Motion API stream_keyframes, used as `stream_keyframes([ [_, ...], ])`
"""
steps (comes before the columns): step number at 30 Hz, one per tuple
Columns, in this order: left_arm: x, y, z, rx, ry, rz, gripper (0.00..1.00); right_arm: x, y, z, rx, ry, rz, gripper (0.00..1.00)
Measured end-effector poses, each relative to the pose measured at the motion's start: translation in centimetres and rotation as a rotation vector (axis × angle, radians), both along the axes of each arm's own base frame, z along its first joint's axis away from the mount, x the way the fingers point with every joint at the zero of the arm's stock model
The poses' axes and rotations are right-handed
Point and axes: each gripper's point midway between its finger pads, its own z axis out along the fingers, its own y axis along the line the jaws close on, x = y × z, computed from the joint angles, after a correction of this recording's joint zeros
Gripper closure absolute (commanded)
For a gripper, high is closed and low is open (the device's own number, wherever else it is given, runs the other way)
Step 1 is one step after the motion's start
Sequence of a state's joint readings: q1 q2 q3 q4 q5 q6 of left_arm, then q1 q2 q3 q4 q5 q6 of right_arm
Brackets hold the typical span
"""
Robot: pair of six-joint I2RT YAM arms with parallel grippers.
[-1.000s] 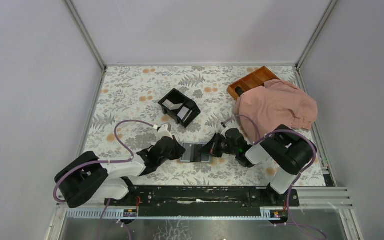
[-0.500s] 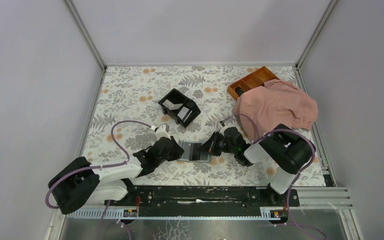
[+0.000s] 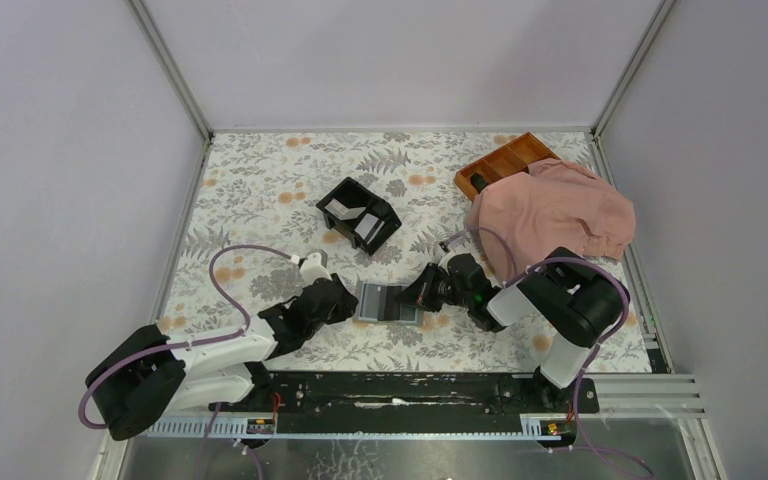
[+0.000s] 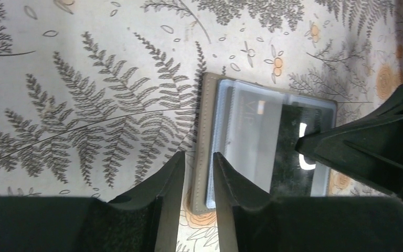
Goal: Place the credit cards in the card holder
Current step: Insert the credit card into the card holder.
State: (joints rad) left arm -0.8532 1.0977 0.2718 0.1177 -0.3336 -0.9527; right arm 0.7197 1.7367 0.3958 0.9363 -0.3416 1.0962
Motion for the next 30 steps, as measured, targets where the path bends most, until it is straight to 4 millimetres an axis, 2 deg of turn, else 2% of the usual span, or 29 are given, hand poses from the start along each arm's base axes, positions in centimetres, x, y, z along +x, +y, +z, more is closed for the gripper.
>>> stream_keyframes([
  [7, -0.3, 1.2, -1.2, 0.031, 0.009, 0.031, 0.7, 0.0, 0.0, 0.0, 0.0, 0.0, 0.0, 1.0],
  [16, -0.1, 0.9, -1.5, 0.015, 0.005, 0.042, 0.84, 0.3, 0.3, -0.2, -0.003, 0.002, 0.004, 1.0],
  [30, 0.5, 0.3, -1.6, -0.006, -0.01, 0.04, 0.91, 0.6, 0.9, -0.3, 0.003, 0.001, 0.019, 1.0],
])
